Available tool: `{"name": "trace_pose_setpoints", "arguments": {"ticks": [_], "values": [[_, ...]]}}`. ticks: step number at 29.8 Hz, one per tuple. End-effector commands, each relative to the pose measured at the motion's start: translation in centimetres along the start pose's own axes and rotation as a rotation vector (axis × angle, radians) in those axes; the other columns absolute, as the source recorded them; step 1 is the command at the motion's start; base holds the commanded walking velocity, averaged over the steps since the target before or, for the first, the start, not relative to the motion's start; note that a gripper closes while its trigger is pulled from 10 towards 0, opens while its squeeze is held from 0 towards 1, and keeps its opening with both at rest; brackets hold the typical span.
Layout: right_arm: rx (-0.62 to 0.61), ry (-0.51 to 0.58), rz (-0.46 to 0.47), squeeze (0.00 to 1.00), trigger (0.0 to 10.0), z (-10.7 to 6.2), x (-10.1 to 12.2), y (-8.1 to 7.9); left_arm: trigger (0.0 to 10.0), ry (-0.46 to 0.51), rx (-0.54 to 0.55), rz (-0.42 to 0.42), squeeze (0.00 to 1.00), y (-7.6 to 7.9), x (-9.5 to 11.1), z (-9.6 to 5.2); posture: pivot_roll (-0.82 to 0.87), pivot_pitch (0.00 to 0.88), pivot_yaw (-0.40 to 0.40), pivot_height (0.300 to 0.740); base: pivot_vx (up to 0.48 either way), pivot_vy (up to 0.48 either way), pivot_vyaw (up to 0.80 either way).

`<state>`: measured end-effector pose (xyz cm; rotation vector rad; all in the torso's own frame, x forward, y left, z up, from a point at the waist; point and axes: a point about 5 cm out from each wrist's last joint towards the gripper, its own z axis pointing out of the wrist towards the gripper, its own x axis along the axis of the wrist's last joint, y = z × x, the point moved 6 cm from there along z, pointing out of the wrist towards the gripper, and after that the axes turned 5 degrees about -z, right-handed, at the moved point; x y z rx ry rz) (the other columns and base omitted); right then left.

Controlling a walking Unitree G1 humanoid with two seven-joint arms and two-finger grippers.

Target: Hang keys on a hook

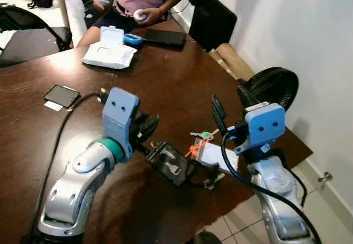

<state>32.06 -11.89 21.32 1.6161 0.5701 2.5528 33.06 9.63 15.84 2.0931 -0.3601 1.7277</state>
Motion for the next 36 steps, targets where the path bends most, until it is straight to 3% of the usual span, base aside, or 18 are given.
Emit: {"name": "trace_pose_setpoints", "arguments": {"ticks": [1,3,7,12,21,32,36], "values": [[0.024,-0.013,0.005,0.0,10.0,-0.1,-0.4,-0.3,10.0,-0.073,0.052,-0.093,0.0,-0.8,-1.8,0.0,-0.02,0.099,0.056,0.74,0.0,0.0,0.0],[0.083,-0.022,0.002,0.0,10.0,-0.1,-0.7,-0.8,10.0,-0.151,0.125,-0.159,0.0,-1.1,-3.6,0.7,-0.01,0.113,0.052,0.74,0.0,0.0,0.0],[0.09,-0.023,0.0,0.0,10.0,-0.1,-0.7,-0.8,10.0,-0.16,0.115,-0.156,0.0,-0.9,-3.7,0.8,-0.01,0.118,0.052,0.74,0.0,0.0,0.0],[0.085,-0.018,-0.015,0.0,10.0,0.2,-0.5,-0.1,10.0,-0.245,0.108,-0.133,0.0,-0.9,-4.8,2.4,-0.03,0.135,0.051,0.74,0.0,0.0,0.0],[0.082,-0.022,-0.003,0.0,10.0,0.1,-0.6,0.1,10.0,-0.284,0.146,-0.105,0.0,-2.2,-4.8,1.2,-0.01,0.147,0.05,0.74,0.0,0.0,0.0],[0.088,-0.018,0.005,0.0,10.0,0.3,-0.5,-0.1,10.0,-0.287,0.203,-0.103,0.0,-4.2,-4.7,0.7,0.0,0.147,0.048,0.74,0.0,0.0,0.0],[0.086,-0.018,0.005,0.0,10.0,0.3,-0.5,-0.1,10.0,-0.286,0.189,-0.103,0.0,-4.2,-4.6,0.6,0.0,0.147,0.048,0.74,0.0,0.0,0.0]]}}
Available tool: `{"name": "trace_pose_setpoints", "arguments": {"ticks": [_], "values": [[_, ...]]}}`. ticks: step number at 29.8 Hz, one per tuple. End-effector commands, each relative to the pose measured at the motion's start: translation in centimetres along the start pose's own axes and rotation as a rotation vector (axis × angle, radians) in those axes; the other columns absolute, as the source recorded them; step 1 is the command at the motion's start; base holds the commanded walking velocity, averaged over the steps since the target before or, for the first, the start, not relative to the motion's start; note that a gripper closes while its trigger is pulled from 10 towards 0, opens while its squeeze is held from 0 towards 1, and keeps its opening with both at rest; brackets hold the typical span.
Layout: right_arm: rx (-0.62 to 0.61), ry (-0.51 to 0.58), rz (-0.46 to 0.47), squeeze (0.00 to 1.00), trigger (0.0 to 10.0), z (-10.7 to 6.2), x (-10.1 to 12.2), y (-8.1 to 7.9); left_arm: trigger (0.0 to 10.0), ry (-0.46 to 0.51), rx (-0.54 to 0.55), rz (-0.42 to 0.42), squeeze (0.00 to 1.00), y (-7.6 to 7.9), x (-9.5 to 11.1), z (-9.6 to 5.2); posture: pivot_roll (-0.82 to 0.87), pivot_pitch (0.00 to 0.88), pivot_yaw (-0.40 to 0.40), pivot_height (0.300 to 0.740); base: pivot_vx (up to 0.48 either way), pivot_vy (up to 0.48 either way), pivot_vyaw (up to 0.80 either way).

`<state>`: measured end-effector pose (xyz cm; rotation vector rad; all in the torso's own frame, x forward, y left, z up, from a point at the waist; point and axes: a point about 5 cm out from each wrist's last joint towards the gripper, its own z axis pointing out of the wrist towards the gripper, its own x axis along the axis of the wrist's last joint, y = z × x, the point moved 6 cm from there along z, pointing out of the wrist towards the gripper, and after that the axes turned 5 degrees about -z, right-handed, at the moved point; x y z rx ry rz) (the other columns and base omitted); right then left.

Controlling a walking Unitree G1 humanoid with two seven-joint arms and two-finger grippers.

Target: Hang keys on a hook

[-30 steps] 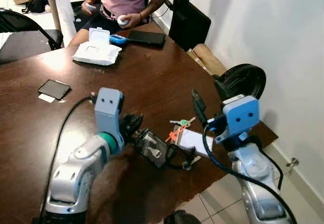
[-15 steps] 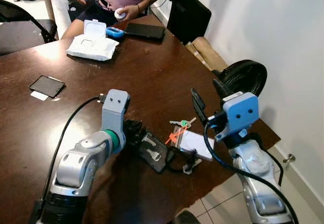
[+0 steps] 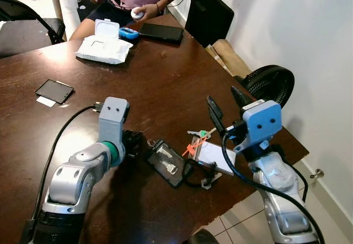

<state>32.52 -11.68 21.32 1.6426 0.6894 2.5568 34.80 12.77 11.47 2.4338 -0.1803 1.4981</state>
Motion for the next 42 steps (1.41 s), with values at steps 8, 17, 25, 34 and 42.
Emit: {"name": "trace_pose_setpoints", "arguments": {"ticks": [8,17,25,34,42], "values": [[-0.002,-0.014,0.013,0.0,10.0,-0.2,-0.3,0.0,10.0,-0.032,-0.15,0.108,0.0,1.7,-1.1,-1.4,-0.01,0.148,0.051,0.74,0.0,0.0,0.0],[0.002,-0.013,0.017,0.0,10.0,-0.1,-0.4,-0.2,10.0,-0.005,-0.181,0.075,0.0,1.5,-0.3,-2.3,0.0,0.144,0.049,0.74,0.0,0.0,0.0],[0.003,-0.011,0.017,0.0,10.0,-0.1,-0.4,-0.3,10.0,-0.013,-0.196,0.049,0.0,1.3,-0.7,-2.5,0.0,0.139,0.049,0.74,0.0,0.0,0.0],[0.001,-0.009,0.014,0.0,10.0,0.0,-0.3,-0.2,10.0,-0.026,-0.268,0.027,0.0,2.9,-0.4,-1.9,-0.01,0.134,0.052,0.74,0.0,0.0,0.0],[-0.006,-0.01,0.011,0.0,10.0,-0.2,-0.3,-0.2,10.0,-0.042,-0.298,0.025,0.0,3.9,-0.4,-0.8,-0.02,0.132,0.058,0.74,0.0,0.0,0.0]]}}
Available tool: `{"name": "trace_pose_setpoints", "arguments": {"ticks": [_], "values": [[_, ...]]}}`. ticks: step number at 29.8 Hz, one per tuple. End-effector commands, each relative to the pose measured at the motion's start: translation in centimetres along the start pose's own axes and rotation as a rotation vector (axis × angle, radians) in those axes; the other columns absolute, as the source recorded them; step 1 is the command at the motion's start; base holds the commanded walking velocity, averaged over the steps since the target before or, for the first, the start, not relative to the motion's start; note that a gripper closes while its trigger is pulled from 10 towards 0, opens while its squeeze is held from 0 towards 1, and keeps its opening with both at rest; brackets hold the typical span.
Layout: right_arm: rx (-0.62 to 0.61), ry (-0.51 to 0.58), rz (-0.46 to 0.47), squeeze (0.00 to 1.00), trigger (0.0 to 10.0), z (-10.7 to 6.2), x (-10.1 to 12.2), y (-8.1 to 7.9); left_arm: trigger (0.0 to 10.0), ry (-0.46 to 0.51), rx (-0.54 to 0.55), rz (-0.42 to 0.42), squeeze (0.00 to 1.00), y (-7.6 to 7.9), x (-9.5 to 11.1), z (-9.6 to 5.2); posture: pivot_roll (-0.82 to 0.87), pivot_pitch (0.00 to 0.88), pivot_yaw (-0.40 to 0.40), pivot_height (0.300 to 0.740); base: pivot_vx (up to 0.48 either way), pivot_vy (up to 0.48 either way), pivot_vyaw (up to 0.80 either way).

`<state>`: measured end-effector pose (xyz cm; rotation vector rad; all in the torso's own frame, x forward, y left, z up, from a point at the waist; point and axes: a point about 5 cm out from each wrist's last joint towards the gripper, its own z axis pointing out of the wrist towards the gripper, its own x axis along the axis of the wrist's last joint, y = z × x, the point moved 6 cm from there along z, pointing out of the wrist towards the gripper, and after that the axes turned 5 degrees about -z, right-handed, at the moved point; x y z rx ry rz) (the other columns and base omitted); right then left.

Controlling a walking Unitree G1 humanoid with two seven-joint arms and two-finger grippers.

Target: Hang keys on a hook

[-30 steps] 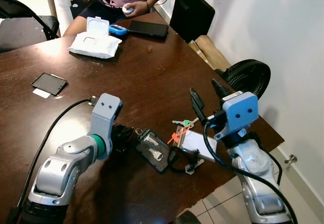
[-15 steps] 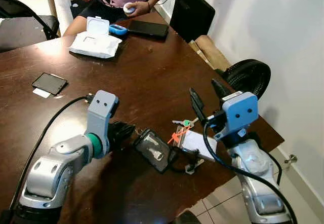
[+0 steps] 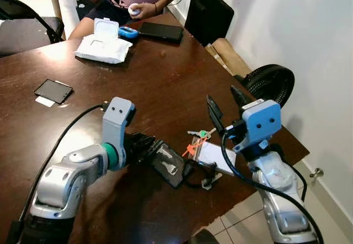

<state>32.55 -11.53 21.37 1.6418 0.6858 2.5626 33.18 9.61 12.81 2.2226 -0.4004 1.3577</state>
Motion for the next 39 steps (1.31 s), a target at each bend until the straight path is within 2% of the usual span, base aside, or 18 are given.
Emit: {"name": "trace_pose_setpoints", "arguments": {"ticks": [1,17,23,29,36,39], "values": [[-0.006,-0.013,0.007,0.0,10.0,-0.3,-0.3,0.0,10.0,-0.028,-0.013,-0.002,0.0,0.2,-0.7,0.4,-0.02,0.132,0.058,0.74,0.0,0.0,0.0],[-0.009,-0.017,0.008,0.0,10.0,-0.3,-0.4,0.0,10.0,-0.062,0.015,-0.012,0.0,-0.2,-1.4,0.7,-0.02,0.142,0.06,0.74,0.0,0.0,0.0],[-0.009,-0.019,0.011,0.0,10.0,-0.3,-0.4,0.0,10.0,-0.033,0.081,-0.023,0.0,-1.8,-0.7,0.0,-0.01,0.144,0.058,0.74,0.0,0.0,0.0],[-0.006,-0.016,0.015,0.0,10.0,-0.2,-0.4,-0.1,10.0,-0.041,0.102,-0.023,0.0,-2.5,-1.0,-0.4,-0.01,0.144,0.057,0.74,0.0,0.0,0.0],[-0.006,-0.016,0.014,0.0,10.0,-0.2,-0.4,-0.1,10.0,-0.045,0.103,-0.03,0.0,-2.5,-1.2,-0.2,-0.01,0.144,0.057,0.74,0.0,0.0,0.0],[-0.009,-0.017,0.012,0.0,10.0,-0.3,-0.4,-0.1,10.0,-0.051,0.076,-0.042,0.0,-2.0,-1.3,-0.1,-0.02,0.147,0.06,0.74,0.0,0.0,0.0]]}}
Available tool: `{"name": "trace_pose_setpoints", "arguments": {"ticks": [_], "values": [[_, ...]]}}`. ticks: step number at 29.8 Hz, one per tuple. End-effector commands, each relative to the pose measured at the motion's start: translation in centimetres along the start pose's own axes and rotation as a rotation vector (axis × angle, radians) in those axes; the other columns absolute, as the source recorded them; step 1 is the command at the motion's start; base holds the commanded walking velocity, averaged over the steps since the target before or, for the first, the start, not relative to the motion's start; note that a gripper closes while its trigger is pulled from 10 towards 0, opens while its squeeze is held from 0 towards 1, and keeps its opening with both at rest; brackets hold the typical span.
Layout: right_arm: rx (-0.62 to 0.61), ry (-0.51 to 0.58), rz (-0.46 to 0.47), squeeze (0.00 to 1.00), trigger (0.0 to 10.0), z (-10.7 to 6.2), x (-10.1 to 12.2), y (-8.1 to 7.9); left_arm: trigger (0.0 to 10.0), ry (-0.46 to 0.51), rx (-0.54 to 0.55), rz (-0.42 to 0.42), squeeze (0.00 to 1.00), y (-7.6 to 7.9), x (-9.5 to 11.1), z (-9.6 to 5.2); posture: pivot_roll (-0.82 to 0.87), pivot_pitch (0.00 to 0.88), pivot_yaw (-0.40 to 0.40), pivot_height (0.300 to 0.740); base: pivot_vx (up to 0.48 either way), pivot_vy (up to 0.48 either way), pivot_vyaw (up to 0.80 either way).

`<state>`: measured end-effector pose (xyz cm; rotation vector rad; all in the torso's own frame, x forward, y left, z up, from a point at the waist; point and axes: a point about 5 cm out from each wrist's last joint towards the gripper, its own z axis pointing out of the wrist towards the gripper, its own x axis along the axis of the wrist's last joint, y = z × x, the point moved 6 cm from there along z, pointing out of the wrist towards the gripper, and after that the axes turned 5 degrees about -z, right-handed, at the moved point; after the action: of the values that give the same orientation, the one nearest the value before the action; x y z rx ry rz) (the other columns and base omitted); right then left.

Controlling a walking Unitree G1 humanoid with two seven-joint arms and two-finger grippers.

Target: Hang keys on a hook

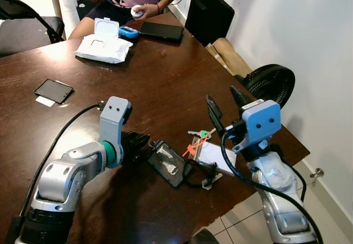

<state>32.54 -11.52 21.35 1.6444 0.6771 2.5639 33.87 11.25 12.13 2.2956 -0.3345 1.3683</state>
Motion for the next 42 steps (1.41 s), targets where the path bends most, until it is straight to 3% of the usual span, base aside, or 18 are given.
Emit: {"name": "trace_pose_setpoints", "arguments": {"ticks": [1,20,27,42], "values": [[-0.005,-0.017,0.009,0.0,10.0,-0.3,-0.4,-0.1,10.0,-0.041,-0.013,-0.024,0.0,0.1,-1.2,0.1,-0.02,0.147,0.06,0.74,0.0,0.0,0.0],[-0.005,-0.015,0.008,0.0,10.0,-0.3,-0.3,0.0,10.0,-0.075,-0.036,-0.063,0.0,-0.2,-2.6,-0.2,-0.02,0.153,0.057,0.74,0.0,0.0,0.0],[-0.004,-0.014,0.008,0.0,10.0,-0.3,-0.2,-0.1,10.0,-0.063,-0.089,-0.05,0.0,0.2,-2.3,-0.8,-0.01,0.152,0.055,0.74,0.0,0.0,0.0],[-0.003,-0.012,0.004,0.0,10.0,-0.3,-0.2,-0.1,10.0,-0.049,-0.072,-0.035,0.0,-1.0,-2.1,-1.0,-0.02,0.149,0.053,0.74,0.0,0.0,0.0]]}}
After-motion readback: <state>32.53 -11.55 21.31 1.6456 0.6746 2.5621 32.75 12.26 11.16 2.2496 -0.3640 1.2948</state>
